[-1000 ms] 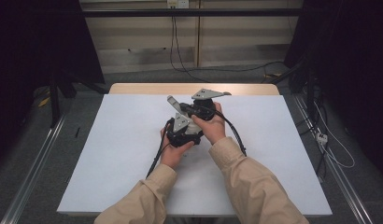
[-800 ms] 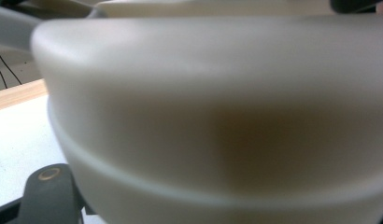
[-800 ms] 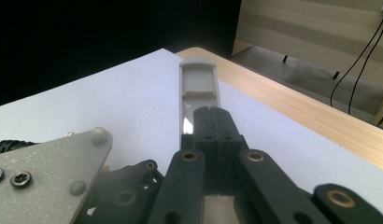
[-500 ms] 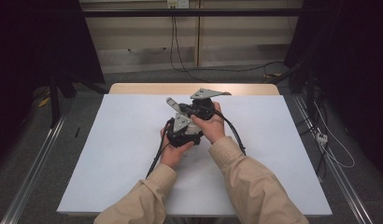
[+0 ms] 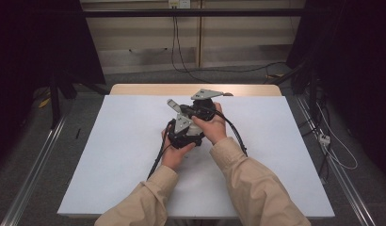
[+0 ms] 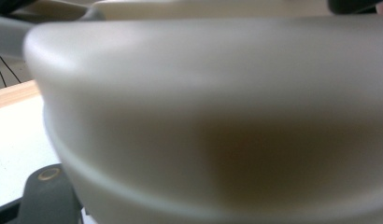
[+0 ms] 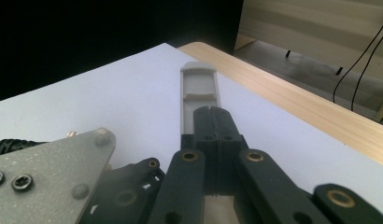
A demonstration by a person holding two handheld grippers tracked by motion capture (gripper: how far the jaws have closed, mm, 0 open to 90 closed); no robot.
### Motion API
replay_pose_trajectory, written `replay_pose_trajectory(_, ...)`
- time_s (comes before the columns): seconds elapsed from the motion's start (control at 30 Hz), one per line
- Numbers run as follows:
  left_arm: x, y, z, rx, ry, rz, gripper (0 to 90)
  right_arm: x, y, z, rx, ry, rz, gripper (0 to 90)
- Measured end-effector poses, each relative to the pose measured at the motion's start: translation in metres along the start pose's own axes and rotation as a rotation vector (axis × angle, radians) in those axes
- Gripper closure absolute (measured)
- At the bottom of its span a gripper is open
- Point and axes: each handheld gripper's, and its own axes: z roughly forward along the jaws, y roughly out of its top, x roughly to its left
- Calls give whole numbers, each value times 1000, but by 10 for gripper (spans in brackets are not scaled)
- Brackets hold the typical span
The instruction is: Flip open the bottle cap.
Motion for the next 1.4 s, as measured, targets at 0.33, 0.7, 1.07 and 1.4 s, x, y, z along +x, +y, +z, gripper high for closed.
replay_pose_trajectory(0.33,1,0,-1,4,-7,-9,182,0,0,0,-5,0,6,900)
replay_pose_trajectory(0.7,2,1,-7,5,-19,-19,154,6,1,-1,7,0,-14,900)
replay_pose_trajectory(1.07,2,1,-13,-2,-11,-16,138,8,-1,-8,9,-7,-22,900)
replay_pose_trajectory(1.4,3,-1,-22,35,-24,-27,104,10,-5,-16,9,1,-6,755)
